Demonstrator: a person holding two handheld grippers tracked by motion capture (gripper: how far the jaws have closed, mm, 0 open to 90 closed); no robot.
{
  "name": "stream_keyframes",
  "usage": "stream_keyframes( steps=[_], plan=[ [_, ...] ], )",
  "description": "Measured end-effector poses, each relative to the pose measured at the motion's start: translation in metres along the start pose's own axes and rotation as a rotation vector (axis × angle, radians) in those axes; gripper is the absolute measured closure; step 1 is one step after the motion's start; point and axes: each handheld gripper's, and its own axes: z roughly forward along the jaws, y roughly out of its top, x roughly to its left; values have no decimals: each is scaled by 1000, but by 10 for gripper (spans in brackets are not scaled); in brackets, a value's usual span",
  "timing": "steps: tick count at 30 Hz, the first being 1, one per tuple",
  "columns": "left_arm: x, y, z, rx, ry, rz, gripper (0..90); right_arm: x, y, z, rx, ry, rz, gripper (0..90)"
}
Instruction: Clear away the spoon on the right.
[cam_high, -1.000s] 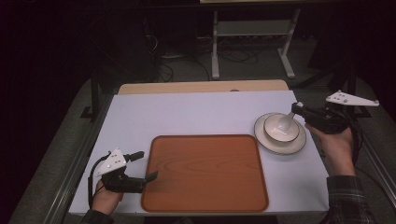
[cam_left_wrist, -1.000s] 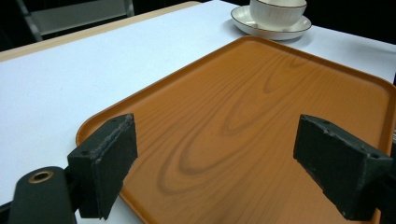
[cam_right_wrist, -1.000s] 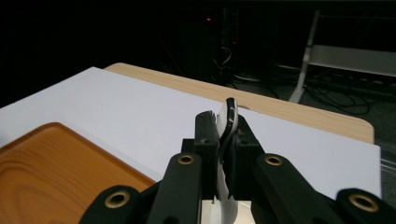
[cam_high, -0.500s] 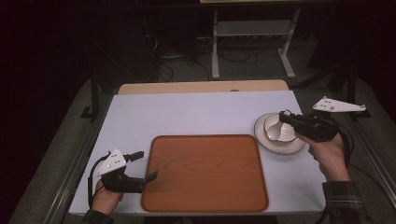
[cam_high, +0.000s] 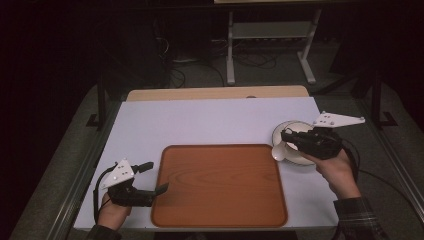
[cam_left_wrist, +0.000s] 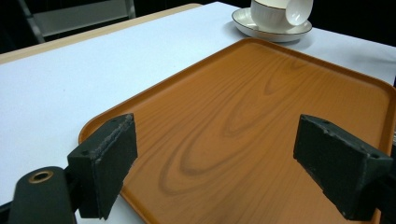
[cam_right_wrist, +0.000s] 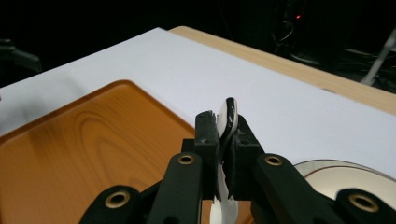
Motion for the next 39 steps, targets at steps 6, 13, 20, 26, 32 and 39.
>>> stream_keyframes(
  steps=[6, 13, 20, 26, 32, 39],
  plan=[
    [0, 0, 0, 1, 0, 0, 129, 9, -7, 9, 39, 30, -11, 841],
    [0, 0, 0, 1, -2, 0, 129, 19, -16, 23, 101, 53, -31, 840],
    [0, 0, 1, 2, -1, 1, 129, 26, -21, 36, 158, 67, -64, 840],
    [0, 0, 0, 0, -2, 3, 129, 32, -24, 46, 190, 83, -79, 840],
    [0, 0, 0, 1, -2, 3, 129, 38, -23, 59, 189, 113, -94, 841],
    [0, 1, 1, -3, 4, 1, 129, 43, -26, 74, 207, 150, -109, 843]
  ],
)
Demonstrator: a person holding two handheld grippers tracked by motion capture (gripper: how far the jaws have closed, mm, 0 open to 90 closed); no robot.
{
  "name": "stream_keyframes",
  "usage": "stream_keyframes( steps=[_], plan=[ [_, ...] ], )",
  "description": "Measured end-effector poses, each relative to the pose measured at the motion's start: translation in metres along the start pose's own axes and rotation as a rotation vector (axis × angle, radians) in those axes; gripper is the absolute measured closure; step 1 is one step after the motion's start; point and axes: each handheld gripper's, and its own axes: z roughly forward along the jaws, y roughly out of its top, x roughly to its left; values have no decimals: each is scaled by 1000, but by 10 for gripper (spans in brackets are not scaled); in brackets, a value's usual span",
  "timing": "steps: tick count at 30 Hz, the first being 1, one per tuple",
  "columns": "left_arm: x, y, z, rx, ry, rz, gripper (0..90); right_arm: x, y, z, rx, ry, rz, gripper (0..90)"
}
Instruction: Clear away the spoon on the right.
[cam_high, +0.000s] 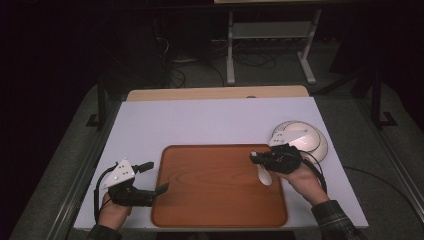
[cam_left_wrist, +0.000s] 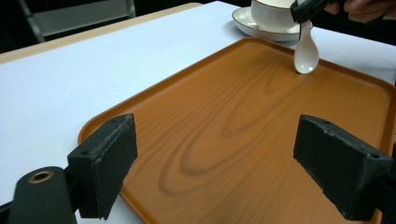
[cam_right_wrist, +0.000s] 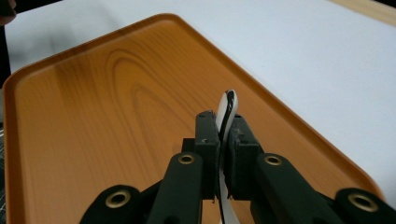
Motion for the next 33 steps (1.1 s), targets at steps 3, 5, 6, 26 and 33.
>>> stream_keyframes(
  steps=[3, 5, 6, 26, 33],
  plan=[
    [-1, 1, 1, -6, -2, 8, 129, 2, 0, 6, 16, 14, -10, 844],
    [-1, 1, 1, -6, -2, 10, 129, 2, 0, 10, 27, 22, -18, 844],
    [-1, 1, 1, -5, -3, 9, 129, 3, 1, 13, 31, 27, -21, 844],
    [-2, -2, 0, 9, -1, 10, 129, 17, 1, 55, 151, 103, -94, 838],
    [-2, -2, 0, 9, -2, 7, 129, 18, -2, 64, 202, 112, -113, 834]
  ],
)
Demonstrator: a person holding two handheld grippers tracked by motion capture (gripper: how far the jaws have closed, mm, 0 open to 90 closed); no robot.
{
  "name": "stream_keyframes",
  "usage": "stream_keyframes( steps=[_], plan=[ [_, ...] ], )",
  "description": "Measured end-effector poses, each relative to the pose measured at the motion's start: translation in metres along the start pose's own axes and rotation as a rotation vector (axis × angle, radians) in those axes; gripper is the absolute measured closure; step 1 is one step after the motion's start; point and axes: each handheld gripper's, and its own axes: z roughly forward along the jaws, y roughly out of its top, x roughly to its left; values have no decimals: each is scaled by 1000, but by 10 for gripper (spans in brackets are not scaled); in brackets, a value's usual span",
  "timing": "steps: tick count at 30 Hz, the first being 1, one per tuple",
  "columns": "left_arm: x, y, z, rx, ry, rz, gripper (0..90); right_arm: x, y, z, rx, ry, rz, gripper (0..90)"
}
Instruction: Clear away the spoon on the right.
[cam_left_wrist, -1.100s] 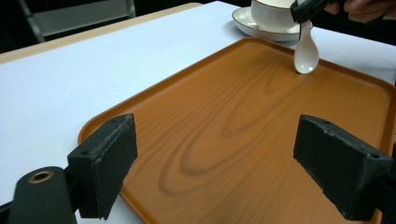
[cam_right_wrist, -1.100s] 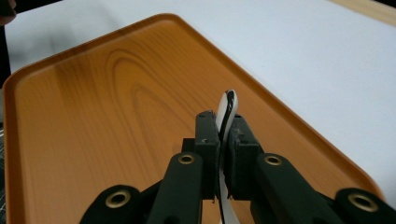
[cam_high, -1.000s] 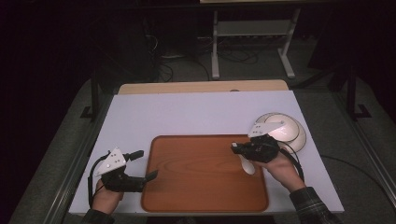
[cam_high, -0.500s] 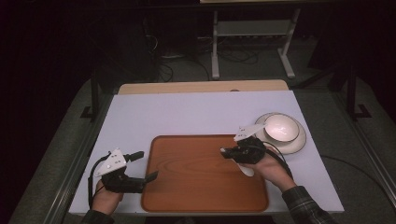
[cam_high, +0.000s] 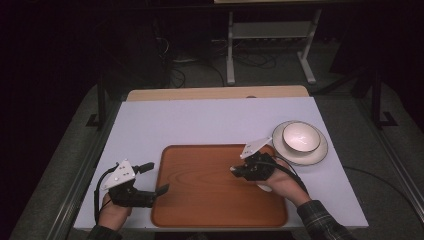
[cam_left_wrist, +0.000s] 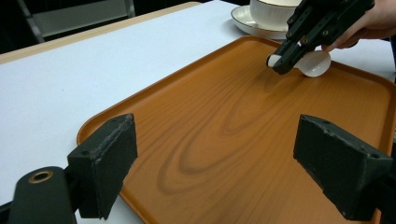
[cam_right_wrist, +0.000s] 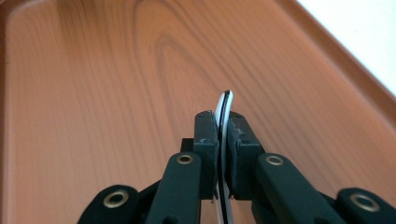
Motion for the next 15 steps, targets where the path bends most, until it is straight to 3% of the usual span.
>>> stream_keyframes(
  steps=[15],
  plan=[
    [-1, 0, -1, 3, -1, 2, 129, 1, -3, 13, 66, -2, -17, 774]
  ],
)
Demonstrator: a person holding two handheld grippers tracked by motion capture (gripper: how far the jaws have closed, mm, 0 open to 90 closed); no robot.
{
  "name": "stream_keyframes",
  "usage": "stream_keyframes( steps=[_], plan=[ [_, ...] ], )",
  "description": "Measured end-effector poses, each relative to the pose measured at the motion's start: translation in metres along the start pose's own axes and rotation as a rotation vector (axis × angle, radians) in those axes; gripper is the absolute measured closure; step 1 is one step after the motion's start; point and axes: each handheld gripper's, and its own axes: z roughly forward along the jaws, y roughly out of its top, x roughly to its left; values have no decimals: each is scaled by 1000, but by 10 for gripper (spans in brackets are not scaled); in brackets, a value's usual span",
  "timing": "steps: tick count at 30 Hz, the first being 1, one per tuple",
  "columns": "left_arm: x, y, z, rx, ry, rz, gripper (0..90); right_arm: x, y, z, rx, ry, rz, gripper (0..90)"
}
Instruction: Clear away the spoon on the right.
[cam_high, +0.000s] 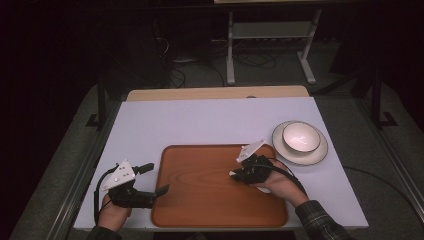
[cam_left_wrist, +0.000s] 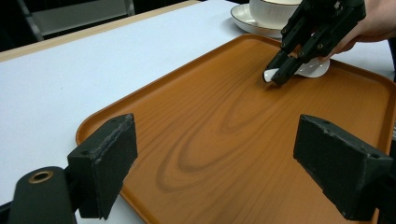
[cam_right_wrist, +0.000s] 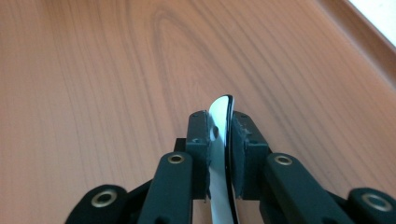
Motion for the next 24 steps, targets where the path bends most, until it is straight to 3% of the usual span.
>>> stream_keyframes(
  steps=[11, 19, 24],
  plan=[
    [0, 0, 0, 1, 0, 1, 129, 3, 0, 2, 1, -11, -13, 663],
    [0, 0, 0, 0, 1, 2, 129, 2, 0, -2, -41, 5, 22, 416],
    [0, 0, -1, 2, 1, 1, 129, 4, 0, -4, -103, 3, 34, 267]
  ],
)
